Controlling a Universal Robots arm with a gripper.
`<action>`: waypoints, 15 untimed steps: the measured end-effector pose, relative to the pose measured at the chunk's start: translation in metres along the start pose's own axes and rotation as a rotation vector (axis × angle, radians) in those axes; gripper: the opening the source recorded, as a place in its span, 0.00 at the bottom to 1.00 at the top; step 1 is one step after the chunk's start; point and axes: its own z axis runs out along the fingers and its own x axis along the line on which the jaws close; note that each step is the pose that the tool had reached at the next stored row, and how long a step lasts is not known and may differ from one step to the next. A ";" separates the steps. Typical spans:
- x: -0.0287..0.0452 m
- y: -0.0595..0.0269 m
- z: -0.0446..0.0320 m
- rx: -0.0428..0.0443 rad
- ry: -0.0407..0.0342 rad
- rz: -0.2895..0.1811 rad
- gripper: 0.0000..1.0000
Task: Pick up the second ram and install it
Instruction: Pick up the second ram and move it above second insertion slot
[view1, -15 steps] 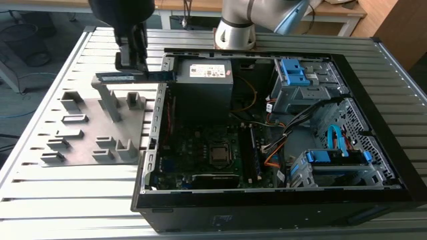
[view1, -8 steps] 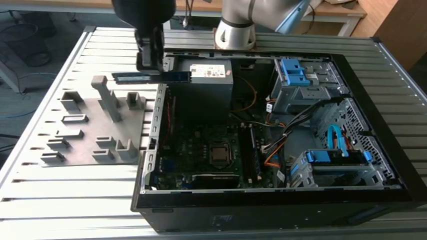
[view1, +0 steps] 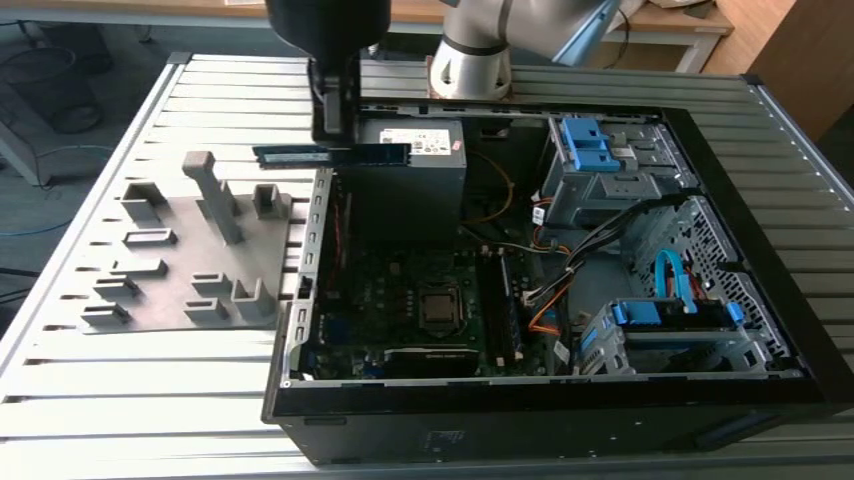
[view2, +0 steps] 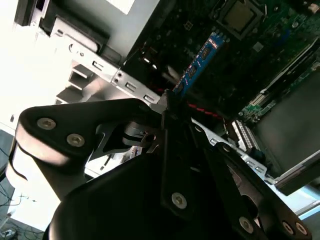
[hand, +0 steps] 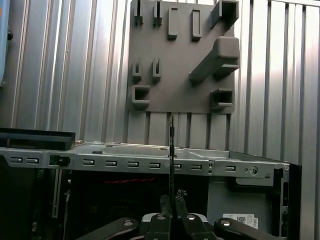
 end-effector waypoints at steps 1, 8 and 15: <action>0.0001 -0.0027 -0.0001 0.0000 -0.0001 0.000 0.14; 0.0011 -0.0224 -0.0012 -0.0012 -0.0001 0.000 0.14; 0.0021 -0.0416 -0.0022 -0.0022 -0.0001 0.000 0.14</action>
